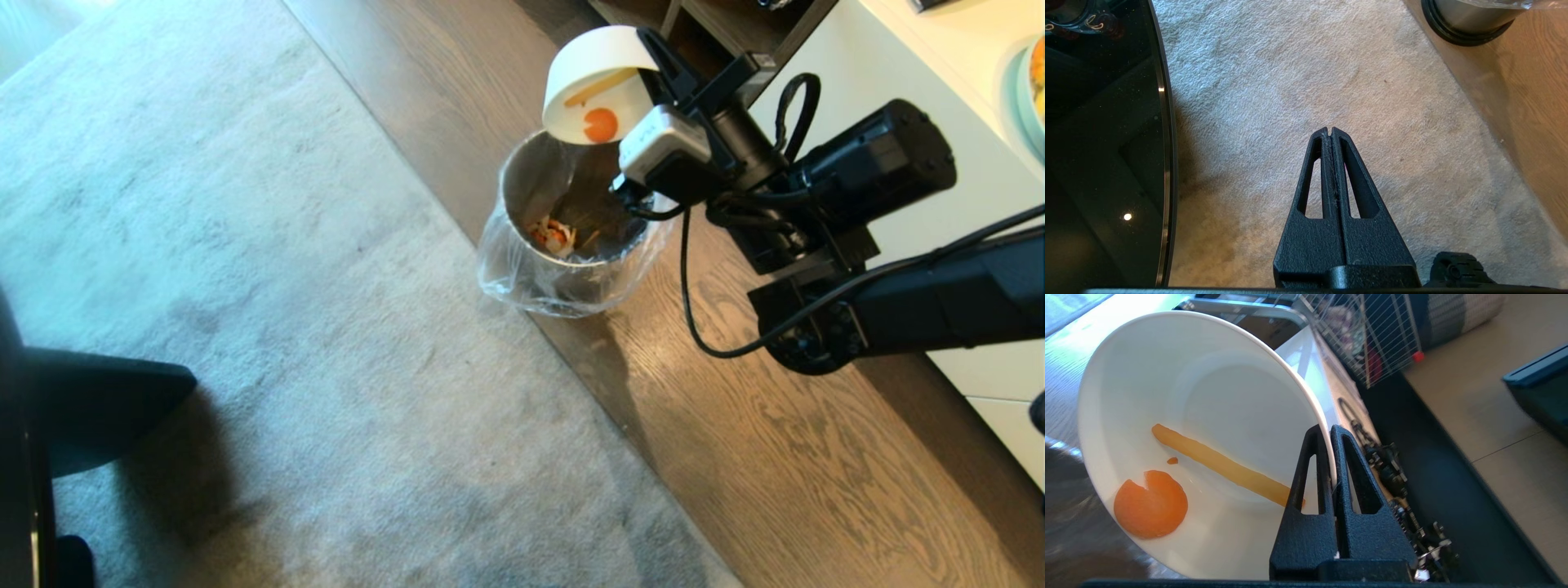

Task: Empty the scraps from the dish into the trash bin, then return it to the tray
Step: Pour the leftover food from the bowl into the trash can

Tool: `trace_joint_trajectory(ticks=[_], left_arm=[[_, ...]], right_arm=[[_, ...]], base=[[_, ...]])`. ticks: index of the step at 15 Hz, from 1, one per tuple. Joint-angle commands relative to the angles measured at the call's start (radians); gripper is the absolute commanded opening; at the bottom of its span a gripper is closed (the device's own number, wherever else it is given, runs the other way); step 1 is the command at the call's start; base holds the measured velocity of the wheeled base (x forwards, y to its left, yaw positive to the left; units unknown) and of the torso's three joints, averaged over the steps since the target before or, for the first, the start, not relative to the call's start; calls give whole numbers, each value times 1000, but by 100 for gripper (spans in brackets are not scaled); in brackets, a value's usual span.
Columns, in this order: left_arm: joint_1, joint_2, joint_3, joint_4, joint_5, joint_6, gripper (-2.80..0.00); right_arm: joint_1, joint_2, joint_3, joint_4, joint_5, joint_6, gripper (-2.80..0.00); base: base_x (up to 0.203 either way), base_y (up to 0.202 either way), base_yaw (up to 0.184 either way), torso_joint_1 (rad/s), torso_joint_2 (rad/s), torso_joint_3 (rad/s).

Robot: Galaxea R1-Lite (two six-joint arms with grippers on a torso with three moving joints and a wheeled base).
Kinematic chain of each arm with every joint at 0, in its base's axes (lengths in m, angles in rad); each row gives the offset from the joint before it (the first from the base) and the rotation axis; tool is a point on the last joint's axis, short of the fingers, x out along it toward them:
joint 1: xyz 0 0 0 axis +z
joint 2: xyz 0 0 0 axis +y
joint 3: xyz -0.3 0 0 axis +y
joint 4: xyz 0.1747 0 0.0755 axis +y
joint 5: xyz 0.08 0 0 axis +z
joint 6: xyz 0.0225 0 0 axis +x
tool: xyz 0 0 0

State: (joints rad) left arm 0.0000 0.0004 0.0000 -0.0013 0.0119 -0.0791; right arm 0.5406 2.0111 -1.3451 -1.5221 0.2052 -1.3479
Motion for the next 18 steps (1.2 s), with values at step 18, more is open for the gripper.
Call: trace_joint_trajectory(ticks=[18], left_arm=[[0, 0, 0, 0, 0, -1, -280]], right_arm=[[147, -187, 89, -46, 163, -71, -280]], base=[[0, 0, 0, 0, 0, 0]])
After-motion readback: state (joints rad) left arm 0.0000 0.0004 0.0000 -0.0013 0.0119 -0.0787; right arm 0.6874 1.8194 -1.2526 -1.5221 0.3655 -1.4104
